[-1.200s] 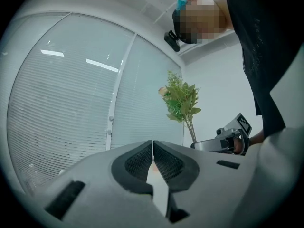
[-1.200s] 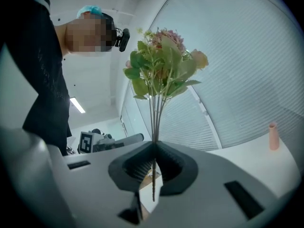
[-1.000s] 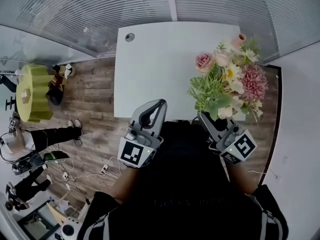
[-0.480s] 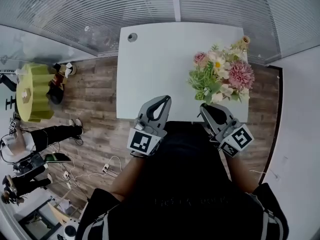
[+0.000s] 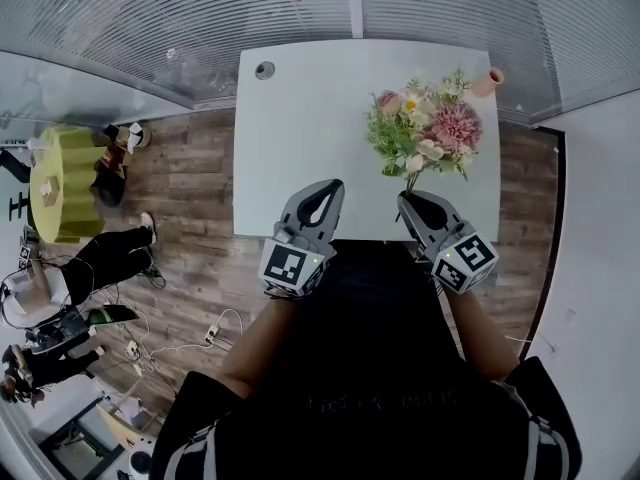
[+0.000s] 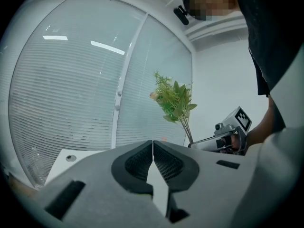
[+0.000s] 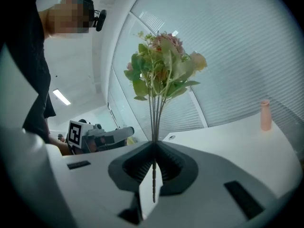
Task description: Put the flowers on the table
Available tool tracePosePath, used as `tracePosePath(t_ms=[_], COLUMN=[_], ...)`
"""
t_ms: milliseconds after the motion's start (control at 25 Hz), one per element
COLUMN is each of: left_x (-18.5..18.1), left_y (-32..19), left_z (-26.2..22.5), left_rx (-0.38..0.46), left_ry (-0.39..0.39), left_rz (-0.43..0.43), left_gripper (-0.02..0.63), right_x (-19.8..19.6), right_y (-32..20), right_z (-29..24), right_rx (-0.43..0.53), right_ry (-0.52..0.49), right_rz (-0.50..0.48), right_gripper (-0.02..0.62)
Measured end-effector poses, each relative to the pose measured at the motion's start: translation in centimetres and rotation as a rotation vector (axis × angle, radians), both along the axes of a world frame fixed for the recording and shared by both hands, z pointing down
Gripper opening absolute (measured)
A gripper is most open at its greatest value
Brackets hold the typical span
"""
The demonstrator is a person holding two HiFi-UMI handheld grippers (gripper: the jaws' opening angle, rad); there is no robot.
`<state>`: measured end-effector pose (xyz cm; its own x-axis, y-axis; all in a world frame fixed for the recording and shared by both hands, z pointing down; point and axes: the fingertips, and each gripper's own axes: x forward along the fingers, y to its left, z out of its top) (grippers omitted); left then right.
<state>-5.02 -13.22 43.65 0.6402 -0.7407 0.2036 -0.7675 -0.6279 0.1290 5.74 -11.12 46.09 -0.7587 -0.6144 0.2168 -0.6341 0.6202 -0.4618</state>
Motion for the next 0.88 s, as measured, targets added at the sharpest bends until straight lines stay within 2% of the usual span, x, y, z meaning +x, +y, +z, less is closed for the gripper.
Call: tracePosePath(t_ms=[320, 520, 680, 880], left_x=[0.6, 1.2, 1.6, 1.2], left_y=[0.8, 0.8, 0.8, 0.5], left_z=[5.2, 6.3, 8.9, 10.7], left_rx=[-0.055, -0.123, -0.142, -0.183], left_ry=[-0.040, -0.011, -0.061, -0.059], left_rz=[0.028, 0.007, 0.022, 0.031], left_gripper=[0.021, 0.021, 0.021, 0.021], right_x=[0.4, 0.6, 0.7, 0.2], right_y=[0.2, 0.6, 0.8, 0.7], right_z=[4.3, 7.0, 8.9, 10.9], right_rx=[-0.074, -0.111, -0.150, -0.187], right_ry=[0.018, 0.044, 0.051, 0.085], right_rz=[0.016, 0.009, 0.003, -0.009], right_gripper=[0.040, 0.040, 0.040, 0.040])
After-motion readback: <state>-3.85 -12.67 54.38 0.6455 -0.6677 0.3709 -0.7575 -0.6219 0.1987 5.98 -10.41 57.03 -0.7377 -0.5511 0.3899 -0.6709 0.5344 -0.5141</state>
